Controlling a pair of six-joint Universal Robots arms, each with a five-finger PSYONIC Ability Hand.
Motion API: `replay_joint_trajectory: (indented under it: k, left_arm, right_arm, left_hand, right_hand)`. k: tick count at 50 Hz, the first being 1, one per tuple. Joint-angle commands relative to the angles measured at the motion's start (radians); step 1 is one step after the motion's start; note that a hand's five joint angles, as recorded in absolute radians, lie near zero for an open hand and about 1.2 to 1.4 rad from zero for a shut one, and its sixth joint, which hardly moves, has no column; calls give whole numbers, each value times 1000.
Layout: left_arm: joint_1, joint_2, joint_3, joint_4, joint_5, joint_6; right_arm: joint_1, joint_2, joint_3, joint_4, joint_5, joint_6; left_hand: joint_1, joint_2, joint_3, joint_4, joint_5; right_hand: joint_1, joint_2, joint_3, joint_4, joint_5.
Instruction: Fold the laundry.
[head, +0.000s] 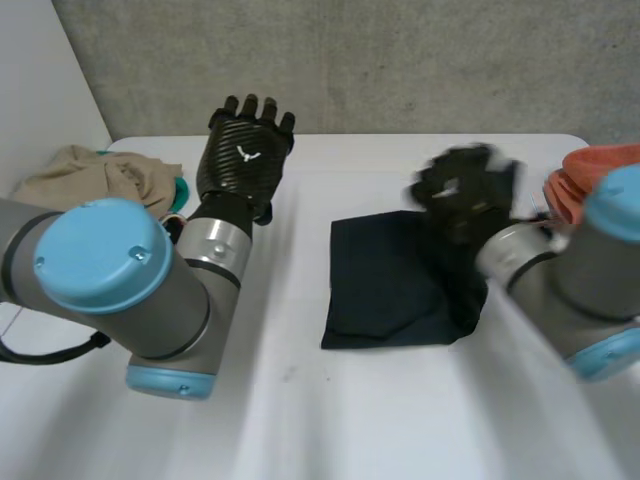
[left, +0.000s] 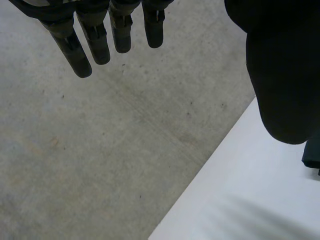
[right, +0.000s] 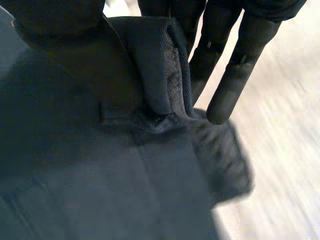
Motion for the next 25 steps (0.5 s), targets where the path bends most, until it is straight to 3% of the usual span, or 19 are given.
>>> replay_joint_trajectory:
  k: [1, 2, 3, 4, 5, 9, 14, 18, 25]
  left_arm:
    - [15, 15, -39, -2, 0, -42]
    - [13, 13, -39, -2, 2, -48]
    - [10, 13, -36, -2, 5, -63]
    - [8, 12, -32, -2, 5, -71]
    - [5, 12, -26, -2, 5, -78]
    - [-4, 1, 20, 0, 8, -108]
    - [-62, -72, 155, -3, 19, -143]
    - [-100, -160, 281, -52, 72, -163]
    - [-130, -328, 516, -210, 184, -218]
  right_arm:
    - [139, 128, 22, -20, -129, 5]
    - [132, 119, 27, -19, -111, 21]
    - [130, 113, 30, -19, -98, 30]
    - [132, 106, 32, -17, -88, 45]
    - [133, 96, 33, -16, -77, 68]
    - [94, -22, 48, -5, -61, 304]
    - [-27, -156, 44, 1, -75, 808]
    - [-110, -188, 19, 27, -77, 1025]
    - [-230, -144, -95, 222, -77, 1024]
  left_hand:
    - [-16, -27, -32, -26, -48]
    - [-16, -27, -32, -26, -48]
    - [-16, -27, -32, -26, -48]
    - [-16, -27, -32, -26, -48]
    - [-16, -27, -32, -26, -48]
    - [-16, -27, -32, -26, -48]
    - [-16, -27, -32, -26, -48]
    - [-16, -27, -32, -26, -48]
    - [-16, -27, -32, -26, -48]
  right_hand:
    - [284, 136, 133, 145, 164]
    - [-228, -376, -379, -367, -348]
    - [-533, -681, -684, -671, -652]
    - [-818, -966, -969, -956, -937]
    - [-884, -1032, -1035, -1022, -1003]
    - [-884, -1032, -1035, -1022, -1003]
    - [-884, -1032, -1035, -1022, -1003]
    - [-884, -1032, -1035, -1022, -1003]
    - [-884, -1032, -1035, -1022, -1003]
